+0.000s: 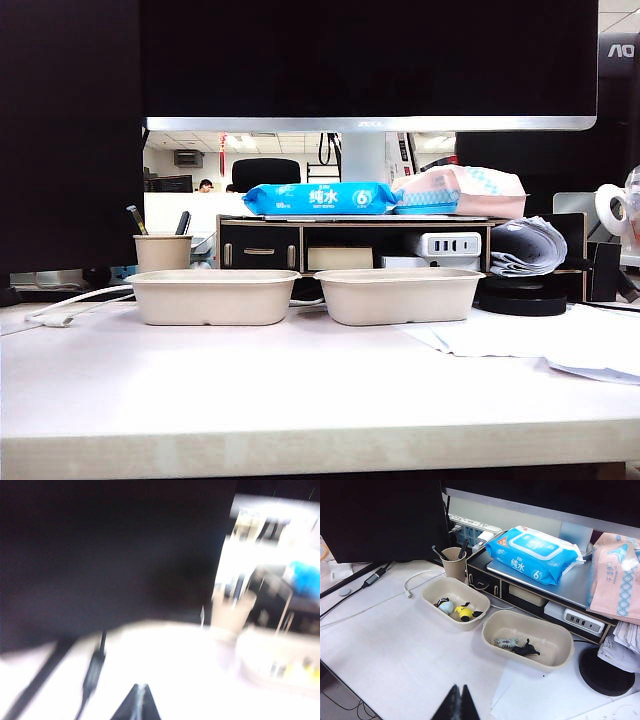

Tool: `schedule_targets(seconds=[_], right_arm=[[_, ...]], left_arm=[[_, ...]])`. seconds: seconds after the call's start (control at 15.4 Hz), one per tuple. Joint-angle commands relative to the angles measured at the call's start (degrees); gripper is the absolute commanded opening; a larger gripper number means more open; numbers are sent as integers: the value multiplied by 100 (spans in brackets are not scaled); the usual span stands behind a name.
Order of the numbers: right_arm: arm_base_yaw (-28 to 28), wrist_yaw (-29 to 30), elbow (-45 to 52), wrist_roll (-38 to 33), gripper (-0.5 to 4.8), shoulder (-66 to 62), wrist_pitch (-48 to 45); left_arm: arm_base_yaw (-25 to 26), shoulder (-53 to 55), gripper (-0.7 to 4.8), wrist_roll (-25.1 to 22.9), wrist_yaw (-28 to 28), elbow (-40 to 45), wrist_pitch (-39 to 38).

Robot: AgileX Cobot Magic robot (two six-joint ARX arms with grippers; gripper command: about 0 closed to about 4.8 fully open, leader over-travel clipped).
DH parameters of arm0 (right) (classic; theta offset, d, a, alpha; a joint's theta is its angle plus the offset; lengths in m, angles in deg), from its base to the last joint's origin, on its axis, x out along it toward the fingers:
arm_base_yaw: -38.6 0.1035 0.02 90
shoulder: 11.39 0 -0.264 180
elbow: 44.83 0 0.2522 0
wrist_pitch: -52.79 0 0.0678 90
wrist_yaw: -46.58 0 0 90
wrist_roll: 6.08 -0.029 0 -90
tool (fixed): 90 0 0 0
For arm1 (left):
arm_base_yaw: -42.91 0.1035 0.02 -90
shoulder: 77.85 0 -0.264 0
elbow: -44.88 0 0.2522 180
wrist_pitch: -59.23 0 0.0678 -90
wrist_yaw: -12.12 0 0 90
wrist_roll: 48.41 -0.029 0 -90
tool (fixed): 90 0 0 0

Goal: Put the dolls with similar sizes into the same paper box, while dolls with different sizes go into separate paper boxes.

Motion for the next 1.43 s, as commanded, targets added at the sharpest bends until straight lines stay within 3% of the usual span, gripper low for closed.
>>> schedule_targets(seconds=[0.07, 0.26, 1.43], right_arm=[[0, 20, -17, -9, -5, 9, -59], [0, 17, -17, -9, -5, 9, -59], [0, 17, -17, -9, -5, 9, -59]], left_arm=[[-59, 0, -5, -94, -39, 46, -205], [-118, 0, -5, -317, -44, 46, -212], [-125, 0, -5, -444, -131, 46, -284]])
